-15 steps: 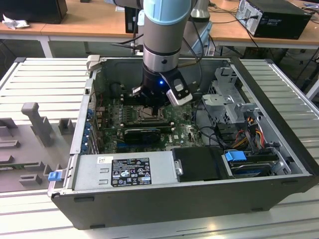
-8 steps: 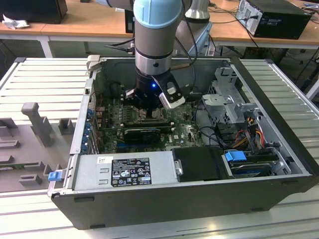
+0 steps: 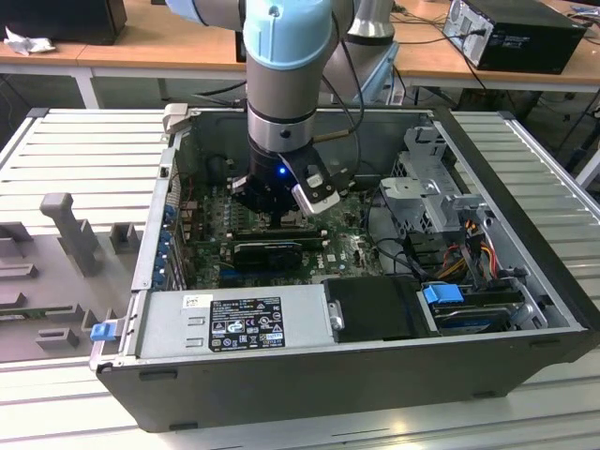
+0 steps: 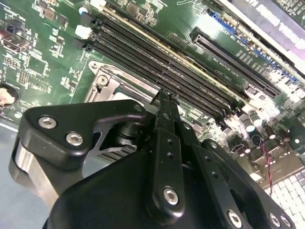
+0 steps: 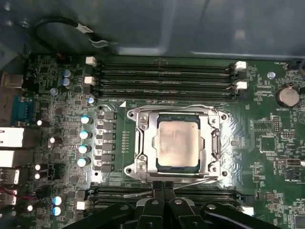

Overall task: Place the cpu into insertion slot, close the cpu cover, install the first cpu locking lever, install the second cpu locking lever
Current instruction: 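Install the second cpu locking lever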

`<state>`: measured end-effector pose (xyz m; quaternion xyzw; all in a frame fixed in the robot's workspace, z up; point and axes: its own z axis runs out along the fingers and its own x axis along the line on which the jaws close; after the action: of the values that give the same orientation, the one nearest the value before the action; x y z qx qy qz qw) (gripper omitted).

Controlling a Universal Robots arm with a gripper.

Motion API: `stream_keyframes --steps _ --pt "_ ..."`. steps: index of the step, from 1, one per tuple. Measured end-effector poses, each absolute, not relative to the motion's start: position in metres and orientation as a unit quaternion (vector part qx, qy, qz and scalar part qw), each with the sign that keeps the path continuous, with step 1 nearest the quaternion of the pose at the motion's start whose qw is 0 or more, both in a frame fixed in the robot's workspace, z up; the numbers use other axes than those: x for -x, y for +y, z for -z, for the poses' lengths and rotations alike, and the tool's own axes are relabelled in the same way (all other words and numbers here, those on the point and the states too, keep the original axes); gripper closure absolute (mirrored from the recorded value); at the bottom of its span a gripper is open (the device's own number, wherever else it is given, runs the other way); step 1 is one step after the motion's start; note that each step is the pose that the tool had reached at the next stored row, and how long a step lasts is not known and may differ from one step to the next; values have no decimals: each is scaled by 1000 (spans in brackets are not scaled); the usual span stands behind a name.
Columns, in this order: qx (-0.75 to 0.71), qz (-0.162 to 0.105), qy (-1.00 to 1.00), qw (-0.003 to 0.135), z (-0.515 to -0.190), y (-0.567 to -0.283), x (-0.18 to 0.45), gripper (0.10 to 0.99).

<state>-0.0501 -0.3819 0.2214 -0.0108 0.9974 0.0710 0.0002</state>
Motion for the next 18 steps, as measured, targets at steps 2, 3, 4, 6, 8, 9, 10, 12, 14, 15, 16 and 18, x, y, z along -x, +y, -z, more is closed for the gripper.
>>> stream_keyframes --steps 2,3,4,6,8,9,10,12,14,15,16,18 --pt "11 -74 997 1 -221 -383 54 980" --pt "12 -75 997 1 -221 -384 55 980" --pt "17 -77 997 0 -221 -385 56 980" --pt "20 -81 997 0 -221 -385 58 980" --pt "21 -96 995 0 -221 -388 63 980" --pt "21 -103 994 0 -221 -391 65 980" --pt "20 -112 993 1 -220 -396 66 980" --pt "20 -127 992 1 -220 -402 67 980" --pt "20 -138 990 1 -219 -407 67 980" --pt "20 -142 990 1 -219 -408 67 980" --pt "20 -146 989 1 -219 -410 67 980" --pt "20 -155 988 2 -218 -412 68 980"
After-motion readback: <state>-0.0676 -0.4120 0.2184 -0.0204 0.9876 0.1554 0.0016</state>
